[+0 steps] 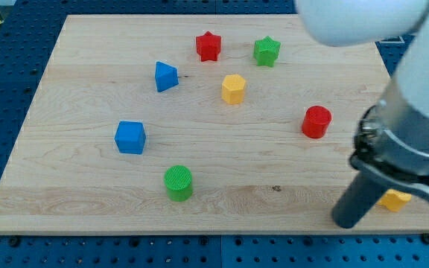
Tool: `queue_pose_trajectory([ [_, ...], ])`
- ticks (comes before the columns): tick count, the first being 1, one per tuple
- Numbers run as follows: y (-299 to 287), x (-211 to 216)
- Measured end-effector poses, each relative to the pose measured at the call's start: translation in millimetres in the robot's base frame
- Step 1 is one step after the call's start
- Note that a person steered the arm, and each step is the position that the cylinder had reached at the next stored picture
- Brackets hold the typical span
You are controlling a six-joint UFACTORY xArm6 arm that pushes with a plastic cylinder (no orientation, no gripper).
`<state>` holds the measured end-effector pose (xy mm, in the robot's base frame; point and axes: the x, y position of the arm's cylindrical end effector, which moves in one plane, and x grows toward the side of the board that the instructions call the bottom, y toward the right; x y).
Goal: Place your arm at the bottom center
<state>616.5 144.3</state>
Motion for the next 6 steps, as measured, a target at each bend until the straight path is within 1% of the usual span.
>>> queue_pose_trajectory([
  [6, -175.8, 2.3],
])
